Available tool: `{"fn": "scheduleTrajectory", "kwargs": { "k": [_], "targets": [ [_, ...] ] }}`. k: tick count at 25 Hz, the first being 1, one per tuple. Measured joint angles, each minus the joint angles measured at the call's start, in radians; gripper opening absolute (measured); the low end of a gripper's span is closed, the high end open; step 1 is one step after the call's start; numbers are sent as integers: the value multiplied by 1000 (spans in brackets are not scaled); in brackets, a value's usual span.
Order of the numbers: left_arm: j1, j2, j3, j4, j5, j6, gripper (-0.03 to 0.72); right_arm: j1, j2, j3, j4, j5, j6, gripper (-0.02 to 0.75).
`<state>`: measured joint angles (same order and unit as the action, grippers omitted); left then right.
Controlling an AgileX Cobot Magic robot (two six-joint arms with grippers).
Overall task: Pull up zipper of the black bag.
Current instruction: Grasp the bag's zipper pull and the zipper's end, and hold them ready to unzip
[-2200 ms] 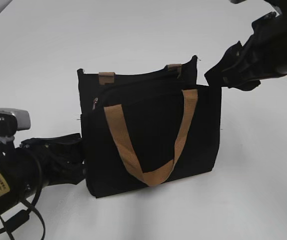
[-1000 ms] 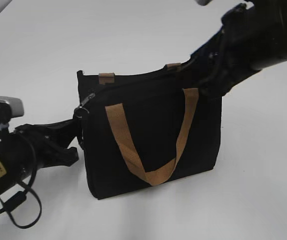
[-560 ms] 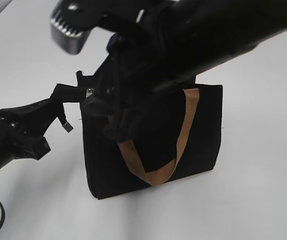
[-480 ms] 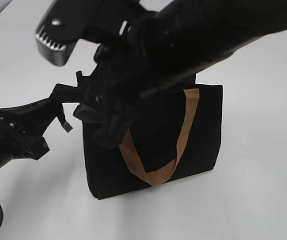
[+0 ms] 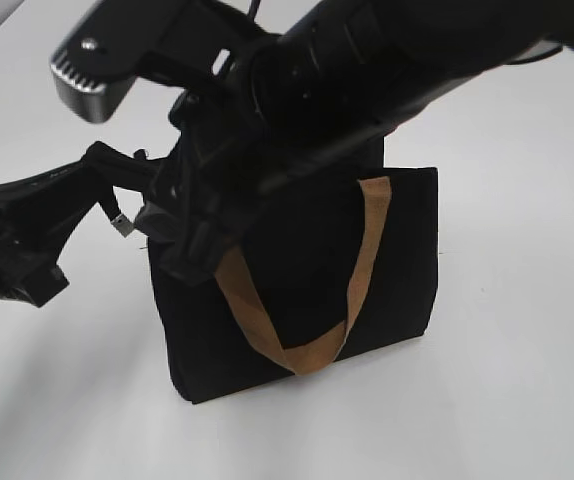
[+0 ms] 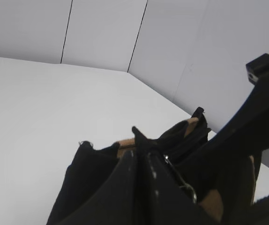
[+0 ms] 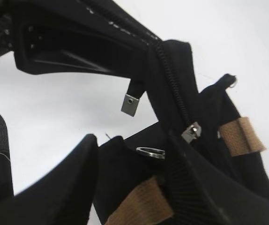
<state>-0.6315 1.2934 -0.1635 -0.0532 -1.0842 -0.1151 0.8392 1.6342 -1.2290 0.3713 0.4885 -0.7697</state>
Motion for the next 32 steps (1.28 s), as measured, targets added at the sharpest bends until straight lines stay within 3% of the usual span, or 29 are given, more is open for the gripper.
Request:
{"fn": "scheduleTrajectory", "kwargs": {
  "k": [15,21,26,32],
  "targets": [
    [0,-53,-23,75,13,1,4,0,19,-1,-4,-36,77,354],
    [0,-54,-24,75,19,1,4,-49,27,-1,-8,-36,140,335],
    [0,-54,-24,75,21,1,4,-64,27,-1,-14,-16,151,230],
    [0,-56,-25,75,36,1,4,-64,27,-1,-14,-4,140,44]
  ]
}}
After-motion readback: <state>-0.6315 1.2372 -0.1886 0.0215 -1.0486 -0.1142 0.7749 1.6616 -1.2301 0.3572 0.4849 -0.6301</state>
